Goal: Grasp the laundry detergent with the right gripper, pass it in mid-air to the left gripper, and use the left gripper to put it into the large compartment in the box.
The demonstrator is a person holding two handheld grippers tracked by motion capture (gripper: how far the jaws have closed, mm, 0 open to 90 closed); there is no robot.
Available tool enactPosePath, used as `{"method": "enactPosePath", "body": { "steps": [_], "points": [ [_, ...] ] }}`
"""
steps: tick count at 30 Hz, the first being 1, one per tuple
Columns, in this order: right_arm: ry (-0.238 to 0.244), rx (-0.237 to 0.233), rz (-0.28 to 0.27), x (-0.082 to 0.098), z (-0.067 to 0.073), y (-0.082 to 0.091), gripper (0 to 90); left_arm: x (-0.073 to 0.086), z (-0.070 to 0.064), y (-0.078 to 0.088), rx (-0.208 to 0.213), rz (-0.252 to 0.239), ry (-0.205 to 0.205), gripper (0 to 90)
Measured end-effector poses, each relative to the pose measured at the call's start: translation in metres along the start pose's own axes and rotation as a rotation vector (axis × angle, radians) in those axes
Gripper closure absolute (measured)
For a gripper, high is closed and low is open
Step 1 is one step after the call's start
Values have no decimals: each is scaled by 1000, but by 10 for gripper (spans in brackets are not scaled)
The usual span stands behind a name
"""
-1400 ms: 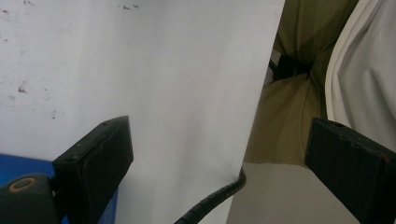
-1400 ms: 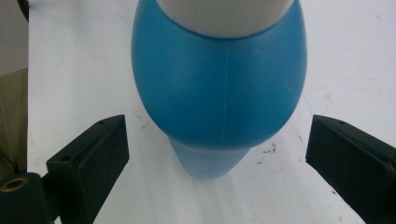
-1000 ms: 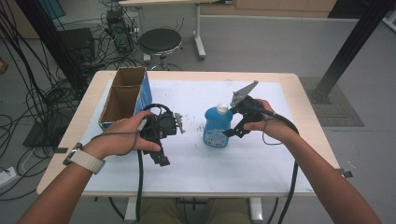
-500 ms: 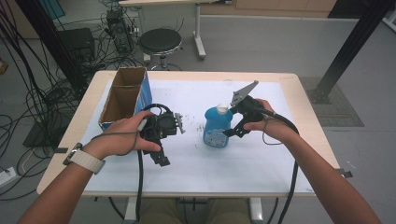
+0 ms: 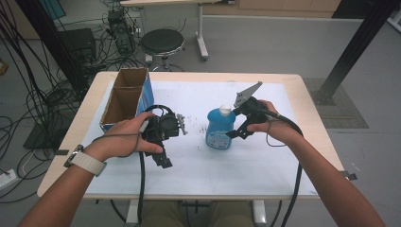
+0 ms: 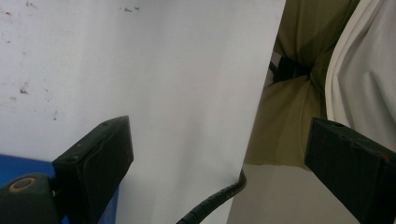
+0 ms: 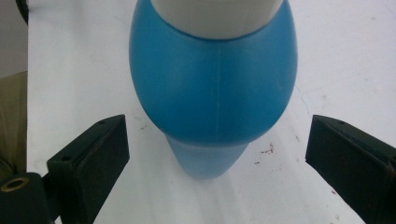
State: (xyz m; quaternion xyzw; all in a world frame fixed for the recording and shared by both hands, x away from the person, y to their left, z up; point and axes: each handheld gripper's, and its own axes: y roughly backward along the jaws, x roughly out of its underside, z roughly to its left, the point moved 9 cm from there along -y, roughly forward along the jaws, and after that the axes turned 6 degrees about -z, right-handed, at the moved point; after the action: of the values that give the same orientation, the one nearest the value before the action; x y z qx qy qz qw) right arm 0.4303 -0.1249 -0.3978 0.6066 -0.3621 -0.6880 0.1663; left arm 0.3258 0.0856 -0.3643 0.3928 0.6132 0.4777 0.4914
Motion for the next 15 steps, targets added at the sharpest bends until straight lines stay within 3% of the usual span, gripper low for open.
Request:
{"method": "enactPosePath", "body": {
  "steps": [15],
  "points": [
    [-1,2,0,0,0,1,63,0,0,1,-1,-2,2,84]
  ]
}}
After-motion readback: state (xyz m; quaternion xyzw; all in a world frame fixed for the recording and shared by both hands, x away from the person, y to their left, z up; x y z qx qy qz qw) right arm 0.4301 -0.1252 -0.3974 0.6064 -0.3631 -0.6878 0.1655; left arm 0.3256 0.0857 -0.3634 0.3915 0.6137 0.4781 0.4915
